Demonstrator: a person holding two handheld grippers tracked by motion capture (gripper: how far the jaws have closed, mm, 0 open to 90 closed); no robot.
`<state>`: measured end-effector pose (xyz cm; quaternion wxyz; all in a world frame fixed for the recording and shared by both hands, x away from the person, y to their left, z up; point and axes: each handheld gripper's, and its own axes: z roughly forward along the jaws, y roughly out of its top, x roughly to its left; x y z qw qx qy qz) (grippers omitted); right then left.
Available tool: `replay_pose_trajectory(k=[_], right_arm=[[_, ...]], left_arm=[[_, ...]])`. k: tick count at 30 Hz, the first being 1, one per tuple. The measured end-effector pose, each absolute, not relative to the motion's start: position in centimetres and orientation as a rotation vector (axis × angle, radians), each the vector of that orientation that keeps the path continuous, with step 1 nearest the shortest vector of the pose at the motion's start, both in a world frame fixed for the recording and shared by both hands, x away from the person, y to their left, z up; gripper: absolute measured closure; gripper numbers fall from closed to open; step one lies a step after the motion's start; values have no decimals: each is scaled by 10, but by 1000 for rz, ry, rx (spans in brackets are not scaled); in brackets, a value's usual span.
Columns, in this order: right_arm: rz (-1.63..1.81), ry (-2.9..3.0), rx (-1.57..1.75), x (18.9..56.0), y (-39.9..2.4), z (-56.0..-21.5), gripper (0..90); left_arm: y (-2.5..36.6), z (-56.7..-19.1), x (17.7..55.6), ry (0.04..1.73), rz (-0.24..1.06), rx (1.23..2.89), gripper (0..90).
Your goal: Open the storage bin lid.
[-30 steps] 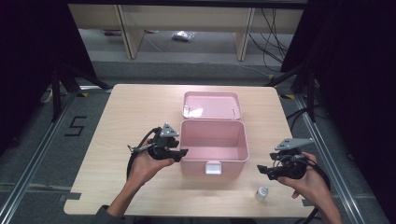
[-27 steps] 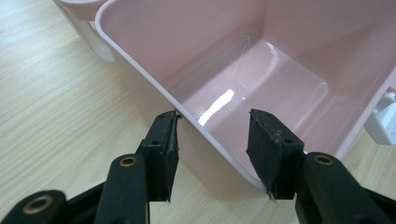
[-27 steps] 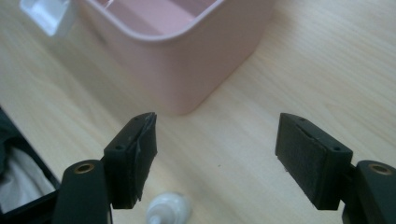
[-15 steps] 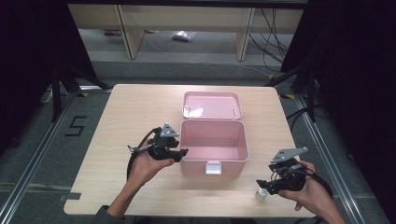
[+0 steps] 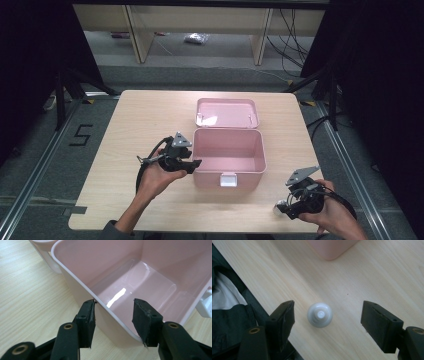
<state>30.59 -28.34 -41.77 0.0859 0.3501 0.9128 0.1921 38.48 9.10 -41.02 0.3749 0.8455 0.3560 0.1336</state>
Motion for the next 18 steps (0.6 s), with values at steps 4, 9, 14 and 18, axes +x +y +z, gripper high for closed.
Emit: replay_pose_trajectory(k=[4,9,14,18], right_arm=[[537,2735,1056,305,-283,-422,290],[507,2749,1056,303,-280,-426,294],[466,2755,1072,303,-280,-429,302],[456,2761,1057,304,-279,-432,307]], left_arm=[[91,-410,385,911,342,2164,525],[91,-410,385,910,340,2165,524],[91,-410,385,910,350,2173,523],[91,-410,385,911,354,2172,522]])
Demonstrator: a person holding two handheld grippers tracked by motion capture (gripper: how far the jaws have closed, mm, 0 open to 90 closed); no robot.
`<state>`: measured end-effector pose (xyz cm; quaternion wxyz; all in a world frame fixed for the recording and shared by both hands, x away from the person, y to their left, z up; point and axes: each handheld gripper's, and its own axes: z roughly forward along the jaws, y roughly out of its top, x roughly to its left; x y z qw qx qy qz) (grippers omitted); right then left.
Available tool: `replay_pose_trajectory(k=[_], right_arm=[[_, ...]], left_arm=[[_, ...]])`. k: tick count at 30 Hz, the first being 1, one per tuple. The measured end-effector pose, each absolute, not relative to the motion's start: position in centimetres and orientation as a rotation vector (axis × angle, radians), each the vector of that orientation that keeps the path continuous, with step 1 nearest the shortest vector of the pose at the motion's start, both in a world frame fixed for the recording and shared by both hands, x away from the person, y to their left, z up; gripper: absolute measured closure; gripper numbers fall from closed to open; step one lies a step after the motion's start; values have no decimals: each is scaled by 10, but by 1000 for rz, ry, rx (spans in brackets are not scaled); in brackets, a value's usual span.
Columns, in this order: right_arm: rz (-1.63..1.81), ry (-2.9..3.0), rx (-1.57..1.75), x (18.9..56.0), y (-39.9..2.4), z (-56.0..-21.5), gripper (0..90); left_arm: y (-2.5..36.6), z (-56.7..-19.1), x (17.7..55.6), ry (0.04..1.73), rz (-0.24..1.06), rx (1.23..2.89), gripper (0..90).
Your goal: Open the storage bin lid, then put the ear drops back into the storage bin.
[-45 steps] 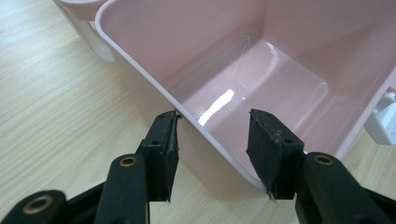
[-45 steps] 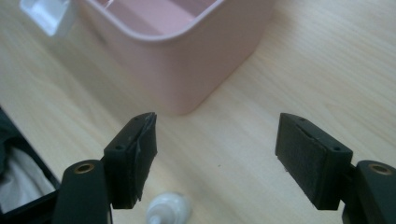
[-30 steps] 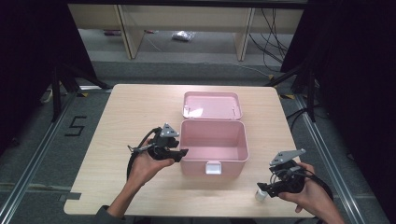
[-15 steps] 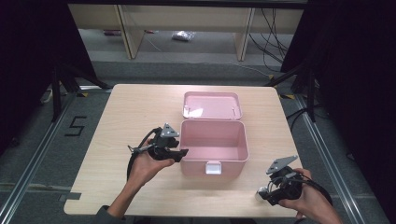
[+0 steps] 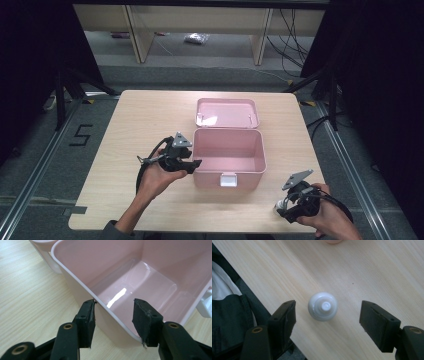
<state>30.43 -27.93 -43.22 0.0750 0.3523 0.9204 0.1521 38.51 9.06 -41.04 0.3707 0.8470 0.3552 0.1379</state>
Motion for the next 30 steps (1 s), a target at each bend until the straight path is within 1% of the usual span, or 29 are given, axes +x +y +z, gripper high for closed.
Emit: replay_pose_trajectory(k=[8,21,22,26,30], right_arm=[[435,2778,1044,305,-279,-433,326],[397,2806,1022,310,-280,-438,389],[390,2800,1063,308,-278,-438,389],[394,2819,1006,311,-276,-440,393],[364,2834,1010,312,-270,-444,420]], left_arm=[[90,-410,384,914,356,2171,521],[90,-411,384,913,352,2166,520],[90,-411,384,916,356,2167,520],[90,-411,384,914,352,2165,520],[90,-411,384,911,350,2167,519]])
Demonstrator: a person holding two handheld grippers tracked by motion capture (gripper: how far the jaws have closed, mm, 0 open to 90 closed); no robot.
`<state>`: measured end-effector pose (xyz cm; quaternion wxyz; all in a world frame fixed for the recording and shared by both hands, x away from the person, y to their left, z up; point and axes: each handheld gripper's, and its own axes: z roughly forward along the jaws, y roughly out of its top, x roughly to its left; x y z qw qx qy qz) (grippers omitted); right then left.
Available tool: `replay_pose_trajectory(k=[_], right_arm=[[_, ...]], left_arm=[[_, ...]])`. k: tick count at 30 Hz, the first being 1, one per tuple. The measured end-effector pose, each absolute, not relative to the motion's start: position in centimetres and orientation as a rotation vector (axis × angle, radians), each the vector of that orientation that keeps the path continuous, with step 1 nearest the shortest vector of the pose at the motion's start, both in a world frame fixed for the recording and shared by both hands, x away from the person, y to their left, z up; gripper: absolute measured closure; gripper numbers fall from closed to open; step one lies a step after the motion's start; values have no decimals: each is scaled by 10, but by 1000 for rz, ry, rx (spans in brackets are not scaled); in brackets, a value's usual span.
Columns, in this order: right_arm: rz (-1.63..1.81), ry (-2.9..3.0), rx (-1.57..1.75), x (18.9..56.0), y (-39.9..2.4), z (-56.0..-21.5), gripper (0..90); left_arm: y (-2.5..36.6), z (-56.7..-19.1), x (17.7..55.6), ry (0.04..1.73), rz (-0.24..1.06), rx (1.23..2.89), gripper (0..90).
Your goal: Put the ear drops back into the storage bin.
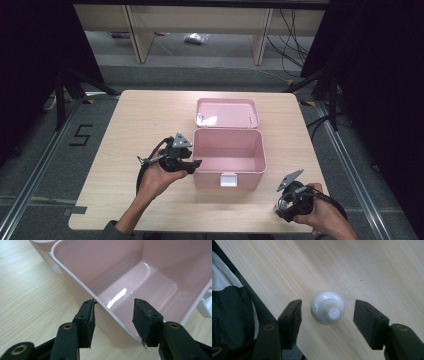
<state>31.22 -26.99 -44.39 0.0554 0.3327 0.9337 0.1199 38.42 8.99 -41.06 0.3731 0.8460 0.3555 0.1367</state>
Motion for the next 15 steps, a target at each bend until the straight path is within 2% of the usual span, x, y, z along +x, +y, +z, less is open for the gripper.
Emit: replay_pose_trajectory(k=[15], right_arm=[[307,2868,966,316,-262,-450,553]], left_arm=[[89,-411,384,913,351,2166,517]])
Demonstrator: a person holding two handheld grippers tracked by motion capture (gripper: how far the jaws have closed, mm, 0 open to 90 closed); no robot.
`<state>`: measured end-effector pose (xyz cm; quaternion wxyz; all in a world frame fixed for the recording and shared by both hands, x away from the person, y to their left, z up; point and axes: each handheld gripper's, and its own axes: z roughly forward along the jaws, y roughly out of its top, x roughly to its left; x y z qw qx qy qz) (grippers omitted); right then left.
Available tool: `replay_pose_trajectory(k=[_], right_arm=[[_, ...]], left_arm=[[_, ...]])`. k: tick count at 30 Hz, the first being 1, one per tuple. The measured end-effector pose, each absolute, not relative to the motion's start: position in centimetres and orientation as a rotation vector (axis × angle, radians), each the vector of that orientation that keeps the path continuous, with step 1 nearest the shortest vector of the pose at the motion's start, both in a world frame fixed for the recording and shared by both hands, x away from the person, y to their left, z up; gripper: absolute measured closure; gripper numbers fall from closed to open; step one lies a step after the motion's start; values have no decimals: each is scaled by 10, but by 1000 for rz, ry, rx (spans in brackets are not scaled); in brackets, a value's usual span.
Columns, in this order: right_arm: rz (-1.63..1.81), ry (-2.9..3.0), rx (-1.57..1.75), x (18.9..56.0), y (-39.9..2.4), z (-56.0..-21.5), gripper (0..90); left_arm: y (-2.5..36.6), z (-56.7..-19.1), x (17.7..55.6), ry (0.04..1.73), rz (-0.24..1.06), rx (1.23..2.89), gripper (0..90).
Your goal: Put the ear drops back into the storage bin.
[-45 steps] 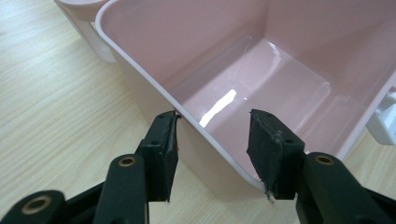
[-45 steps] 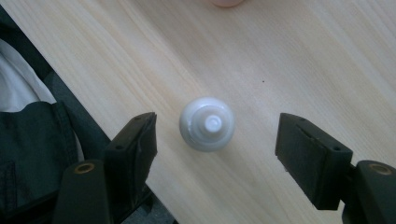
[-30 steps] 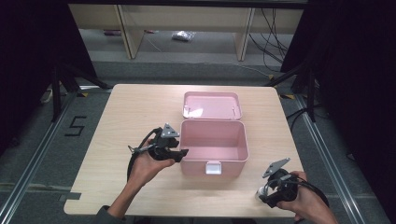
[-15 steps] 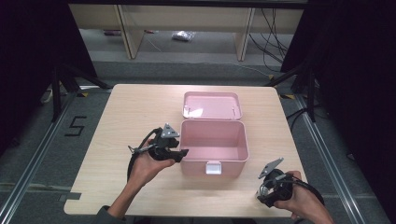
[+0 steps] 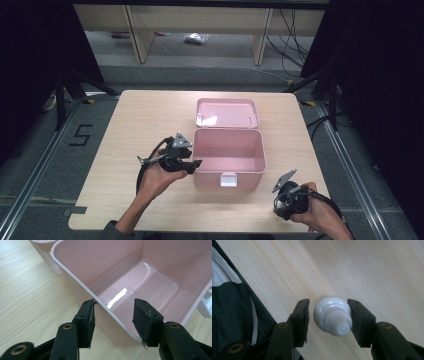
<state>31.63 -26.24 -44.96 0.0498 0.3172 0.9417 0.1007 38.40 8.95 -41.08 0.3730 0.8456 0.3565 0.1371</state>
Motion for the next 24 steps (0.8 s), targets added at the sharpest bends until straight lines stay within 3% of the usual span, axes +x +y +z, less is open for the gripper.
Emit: replay_pose_trajectory(k=[24], right_arm=[[260,2893,924,318,-253,-445,604]], left_arm=[[89,-411,384,911,353,2168,516]])
